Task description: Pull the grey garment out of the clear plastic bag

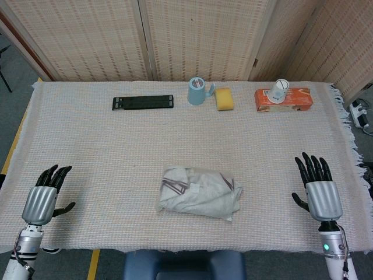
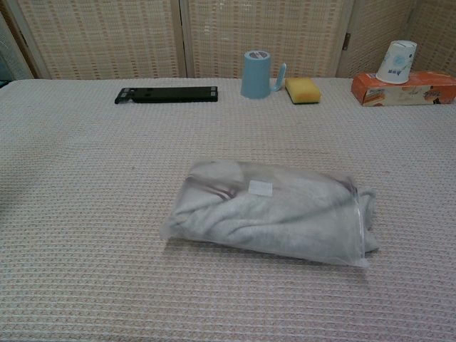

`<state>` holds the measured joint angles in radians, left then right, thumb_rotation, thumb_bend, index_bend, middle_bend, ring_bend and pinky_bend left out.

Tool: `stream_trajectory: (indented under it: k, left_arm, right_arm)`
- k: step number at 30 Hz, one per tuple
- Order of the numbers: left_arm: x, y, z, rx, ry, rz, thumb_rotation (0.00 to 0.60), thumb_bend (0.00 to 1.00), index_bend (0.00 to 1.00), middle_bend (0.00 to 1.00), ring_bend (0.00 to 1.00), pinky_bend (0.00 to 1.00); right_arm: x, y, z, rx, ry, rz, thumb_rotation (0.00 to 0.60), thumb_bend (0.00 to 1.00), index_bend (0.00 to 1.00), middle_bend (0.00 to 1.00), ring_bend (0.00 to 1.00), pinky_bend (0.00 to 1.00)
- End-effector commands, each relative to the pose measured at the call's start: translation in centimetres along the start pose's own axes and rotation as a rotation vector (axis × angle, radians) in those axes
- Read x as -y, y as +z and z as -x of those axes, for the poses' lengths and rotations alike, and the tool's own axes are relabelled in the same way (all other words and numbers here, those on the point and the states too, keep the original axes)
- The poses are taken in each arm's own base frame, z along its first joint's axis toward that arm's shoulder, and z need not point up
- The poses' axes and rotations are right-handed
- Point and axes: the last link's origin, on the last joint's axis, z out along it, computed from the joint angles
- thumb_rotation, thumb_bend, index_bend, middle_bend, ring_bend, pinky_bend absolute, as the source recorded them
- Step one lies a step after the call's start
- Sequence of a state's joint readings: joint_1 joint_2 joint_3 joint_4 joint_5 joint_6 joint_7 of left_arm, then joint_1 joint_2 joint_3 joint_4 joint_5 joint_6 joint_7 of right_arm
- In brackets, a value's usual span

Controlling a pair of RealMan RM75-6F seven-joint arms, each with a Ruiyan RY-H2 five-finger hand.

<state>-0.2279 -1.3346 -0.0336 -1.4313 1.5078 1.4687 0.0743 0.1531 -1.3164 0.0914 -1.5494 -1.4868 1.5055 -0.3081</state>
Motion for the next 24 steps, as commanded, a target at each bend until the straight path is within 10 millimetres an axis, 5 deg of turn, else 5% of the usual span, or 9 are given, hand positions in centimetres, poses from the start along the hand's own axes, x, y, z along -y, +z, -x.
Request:
stream_trajectory:
  k: [1,5,6,8,10,12,15,24]
  left_arm:
    - [-0.3,-0.1,0.2,0.011,-0.004,0.012,0.6,0.17,0.14,0.19,0.09,0.17]
    - [-1.9,-0.4,1.1,0.038,-0.048,0.081,0.6,0.17,0.14,0.23,0.11,0.23]
    - [-2.5,-0.5,1.4,0.042,-0.063,0.103,0.6,0.17,0.14,0.31,0.16,0.31]
    - [-4.1,-0.3,2.1,0.006,-0.118,0.149,0.6,0.16,0.16,0.52,0.34,0.53]
    - [-5.8,-0.1,3.1,-0.057,-0.162,0.211,0.6,0.16,0.26,0.82,0.65,0.83]
    - [-7.2,-0.1,4.3,-0.054,-0.168,0.282,0.6,0.16,0.35,0.98,0.87,0.98]
    - [-9.7,-0.2,6.2,-0.008,-0.179,0.376,0.6,0.16,0.44,1.0,1.0,1.0]
    - [-15.4,0.3,10.0,0.004,-0.148,0.492,0.6,0.17,0.4,1.0,1.0,1.0]
  right_arm:
    - [0.0,0.0,0.0,0.0,0.001,-0.001,0.6,0.14,0.0,0.0,0.0,0.0]
    - [0.0,-0.3,-0.2,-0.004,0.004,-0.003,0.6,0.14,0.0,0.0,0.0,0.0]
    - [0.0,-0.4,-0.3,-0.006,0.004,-0.003,0.6,0.14,0.0,0.0,0.0,0.0]
    - [-0.1,-0.5,-0.4,-0.01,0.003,-0.003,0.6,0.14,0.0,0.0,0.0,0.0]
    - [-0.1,-0.5,-0.4,-0.01,0.004,-0.004,0.6,0.14,0.0,0.0,0.0,0.0]
    - [0.0,-0.5,-0.3,-0.008,0.001,-0.004,0.6,0.14,0.0,0.0,0.0,0.0]
    - [0.1,-0.3,0.0,0.003,-0.005,-0.002,0.6,0.14,0.0,0.0,0.0,0.0]
    - [0.1,-0.1,0.4,0.017,-0.017,0.005,0.6,0.14,0.0,0.0,0.0,0.0]
